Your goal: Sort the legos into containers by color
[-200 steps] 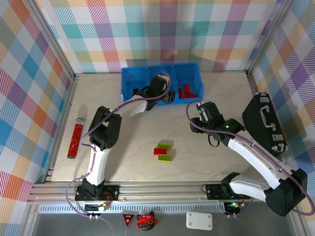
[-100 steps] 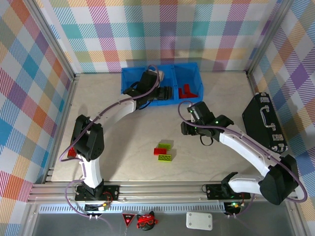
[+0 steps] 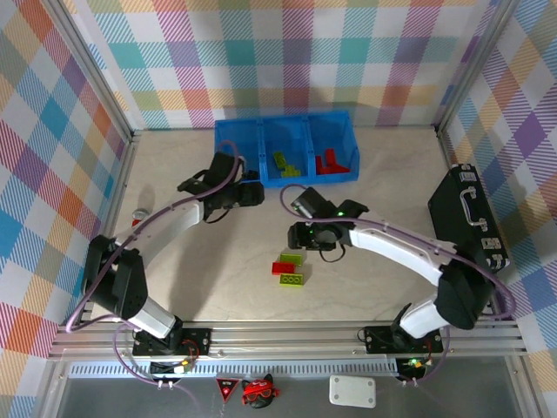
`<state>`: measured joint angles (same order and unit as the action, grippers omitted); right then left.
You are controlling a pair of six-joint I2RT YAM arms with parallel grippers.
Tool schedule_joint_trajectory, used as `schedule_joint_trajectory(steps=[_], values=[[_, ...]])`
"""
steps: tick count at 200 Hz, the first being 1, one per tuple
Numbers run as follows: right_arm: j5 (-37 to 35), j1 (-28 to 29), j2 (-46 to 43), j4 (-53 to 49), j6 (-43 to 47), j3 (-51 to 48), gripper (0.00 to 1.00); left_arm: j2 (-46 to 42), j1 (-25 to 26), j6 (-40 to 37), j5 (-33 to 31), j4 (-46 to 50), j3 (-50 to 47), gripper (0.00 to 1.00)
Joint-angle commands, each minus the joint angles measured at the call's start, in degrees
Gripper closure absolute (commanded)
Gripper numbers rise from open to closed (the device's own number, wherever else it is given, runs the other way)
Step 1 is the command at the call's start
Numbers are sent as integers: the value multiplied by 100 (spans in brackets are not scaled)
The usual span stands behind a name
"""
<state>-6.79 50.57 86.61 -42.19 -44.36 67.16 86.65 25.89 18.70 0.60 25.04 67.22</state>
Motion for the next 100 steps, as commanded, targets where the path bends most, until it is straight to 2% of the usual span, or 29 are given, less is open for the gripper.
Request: schedule_joint_trajectory(steps=[1, 29, 83, 100], values=[[-118, 315, 462, -305, -748, 351, 38, -507, -181, 96, 97, 67, -342, 25], [-217, 592, 961, -377, -1091, 585, 31, -852, -351, 19, 146, 159, -649, 25], [-133, 770, 1645, -572, -1419, 859, 16, -1198, -496, -108, 233, 287, -837, 25], [-54, 821, 1777, -591, -1467, 902, 15, -1214, -498, -121, 305, 273, -873, 24]])
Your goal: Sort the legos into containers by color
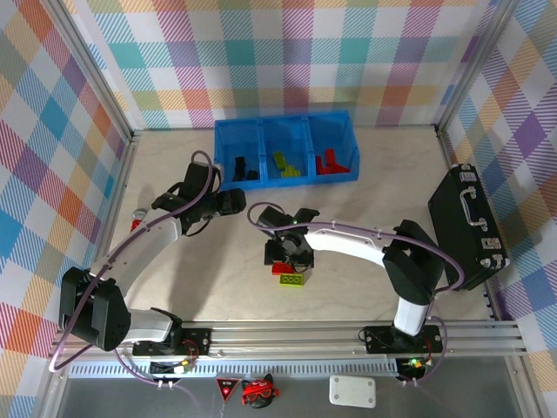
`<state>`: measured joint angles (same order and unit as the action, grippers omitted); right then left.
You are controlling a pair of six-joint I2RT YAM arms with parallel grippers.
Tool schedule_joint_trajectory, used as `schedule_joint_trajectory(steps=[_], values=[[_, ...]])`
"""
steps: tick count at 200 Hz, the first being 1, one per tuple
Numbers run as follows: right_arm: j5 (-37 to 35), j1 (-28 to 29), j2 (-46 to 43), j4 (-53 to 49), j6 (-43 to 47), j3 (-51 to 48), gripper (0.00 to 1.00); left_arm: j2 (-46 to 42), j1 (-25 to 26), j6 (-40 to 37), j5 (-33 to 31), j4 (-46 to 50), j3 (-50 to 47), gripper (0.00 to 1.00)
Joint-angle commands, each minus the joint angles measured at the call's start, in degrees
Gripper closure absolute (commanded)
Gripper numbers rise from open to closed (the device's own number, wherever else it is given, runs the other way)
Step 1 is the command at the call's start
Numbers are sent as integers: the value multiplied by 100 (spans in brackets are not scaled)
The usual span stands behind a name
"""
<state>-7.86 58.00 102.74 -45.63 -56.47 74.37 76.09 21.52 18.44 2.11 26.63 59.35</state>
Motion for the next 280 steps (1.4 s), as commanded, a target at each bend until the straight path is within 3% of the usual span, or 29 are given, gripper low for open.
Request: schedule_joint_trajectory(steps=[1, 68, 201, 280], values=[[55, 83, 174, -247, -258, 191, 15, -162, -60, -95, 156, 109, -88, 24], [177, 211, 583, -332, -383, 432, 16, -373, -78, -157, 101, 170, -196, 24], [138, 245, 1149, -294, -241, 771, 31, -690, -130, -385, -232, 369, -256, 24], [7, 234, 870, -522, -59, 978, 34, -638, -148, -347, -291, 306, -303, 24]])
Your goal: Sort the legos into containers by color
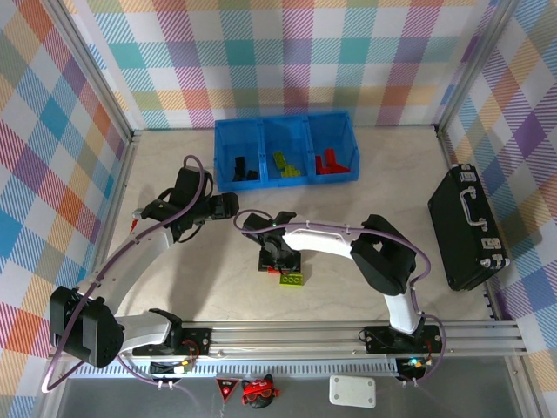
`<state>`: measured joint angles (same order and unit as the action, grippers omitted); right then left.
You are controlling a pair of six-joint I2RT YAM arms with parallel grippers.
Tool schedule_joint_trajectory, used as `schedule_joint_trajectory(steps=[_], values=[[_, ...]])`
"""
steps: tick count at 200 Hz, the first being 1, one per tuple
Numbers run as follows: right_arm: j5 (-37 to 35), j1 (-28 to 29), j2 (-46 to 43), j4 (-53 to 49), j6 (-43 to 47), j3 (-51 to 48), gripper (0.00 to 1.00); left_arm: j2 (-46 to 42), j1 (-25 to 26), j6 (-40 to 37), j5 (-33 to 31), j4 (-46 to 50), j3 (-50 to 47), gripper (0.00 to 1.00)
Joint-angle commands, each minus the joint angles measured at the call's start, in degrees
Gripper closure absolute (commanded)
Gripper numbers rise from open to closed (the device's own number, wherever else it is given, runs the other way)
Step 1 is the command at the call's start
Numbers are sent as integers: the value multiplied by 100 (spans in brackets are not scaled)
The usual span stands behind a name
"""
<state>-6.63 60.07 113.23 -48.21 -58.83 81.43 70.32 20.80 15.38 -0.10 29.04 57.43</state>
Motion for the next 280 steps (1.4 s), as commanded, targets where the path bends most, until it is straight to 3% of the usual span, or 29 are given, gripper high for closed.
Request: schedule_joint_trajectory(steps=[1, 76, 157, 280], values=[[-113, 24, -188, -266, 182, 275, 34, -57, -76, -38, -70, 62, -110, 24], [-128, -460, -925, -330, 723, 219, 37, 4, -76, 61, -185, 32, -274, 25], [12, -1797, -1553, -227, 1906, -50, 38, -127, -67, 108, -78, -126, -558, 25], [391, -3576, -599, 319, 3458, 1320, 38, 76, 99, 414, -37, -363, -490, 25]])
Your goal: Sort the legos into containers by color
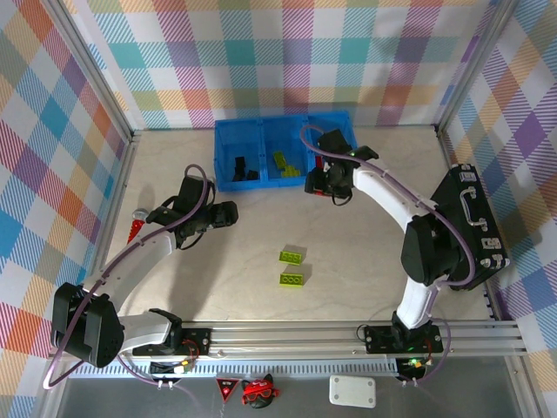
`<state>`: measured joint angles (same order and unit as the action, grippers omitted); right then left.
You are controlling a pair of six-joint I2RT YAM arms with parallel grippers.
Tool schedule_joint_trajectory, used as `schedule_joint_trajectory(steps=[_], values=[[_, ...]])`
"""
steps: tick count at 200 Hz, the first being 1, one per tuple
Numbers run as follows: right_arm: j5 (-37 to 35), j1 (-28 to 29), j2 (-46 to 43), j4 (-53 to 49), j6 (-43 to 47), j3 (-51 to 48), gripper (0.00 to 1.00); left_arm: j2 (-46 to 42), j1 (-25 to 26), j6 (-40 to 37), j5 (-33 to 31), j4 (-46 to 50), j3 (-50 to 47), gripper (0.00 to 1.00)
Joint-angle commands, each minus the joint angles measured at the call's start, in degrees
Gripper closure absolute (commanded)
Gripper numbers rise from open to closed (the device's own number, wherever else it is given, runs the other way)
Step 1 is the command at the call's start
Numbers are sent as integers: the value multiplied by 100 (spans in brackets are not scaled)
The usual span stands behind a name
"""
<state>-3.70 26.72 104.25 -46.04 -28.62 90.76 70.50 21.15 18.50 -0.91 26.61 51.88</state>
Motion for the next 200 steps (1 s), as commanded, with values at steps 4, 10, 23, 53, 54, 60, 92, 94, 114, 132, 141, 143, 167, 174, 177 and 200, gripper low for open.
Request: schedule_joint_trajectory(steps=[4, 10, 23, 53, 54, 60, 92, 94, 114, 132, 141, 143, 167, 174, 177, 200], values=[[98, -293, 368, 98, 460, 472, 38, 65, 73, 110, 47, -121, 70, 25], [107, -371, 471, 88, 492, 599, 38, 71, 81, 122, 46, -117, 90, 25], [97, -508, 690, 71, 557, 897, 38, 87, 99, 150, 38, -120, 131, 25], [128, -739, 1155, 15, 670, 1514, 39, 130, 176, 171, -19, -55, 235, 25], [131, -748, 1175, 11, 668, 1541, 39, 135, 178, 171, -21, -48, 239, 25], [148, -805, 1295, -34, 668, 1699, 39, 147, 192, 169, -41, -13, 269, 26], [275, -1009, 1883, -132, 489, 2434, 39, 175, 239, 148, -98, 46, 299, 26], [274, -1017, 1916, -126, 465, 2472, 39, 175, 240, 150, -99, 46, 297, 26], [244, -1074, 2241, -92, 126, 2886, 39, 185, 266, 160, -142, 84, 319, 26], [184, -1073, 2545, -74, -186, 3249, 38, 270, 276, 180, -223, 192, 388, 26], [162, -1075, 2680, -48, -336, 3389, 38, 314, 276, 186, -207, 221, 427, 26], [149, -1073, 2704, -46, -372, 3420, 38, 315, 280, 186, -206, 228, 426, 26], [62, -1073, 2908, 52, -790, 3525, 37, 350, 344, 204, -172, 237, 444, 26], [9, -1072, 2930, 104, -929, 3479, 36, 350, 361, 205, -191, 254, 441, 26], [-16, -1074, 2937, 131, -988, 3462, 36, 350, 362, 200, -206, 269, 449, 26], [-170, -1072, 2948, 346, -1468, 3230, 35, 362, 373, 232, -284, 327, 454, 26]])
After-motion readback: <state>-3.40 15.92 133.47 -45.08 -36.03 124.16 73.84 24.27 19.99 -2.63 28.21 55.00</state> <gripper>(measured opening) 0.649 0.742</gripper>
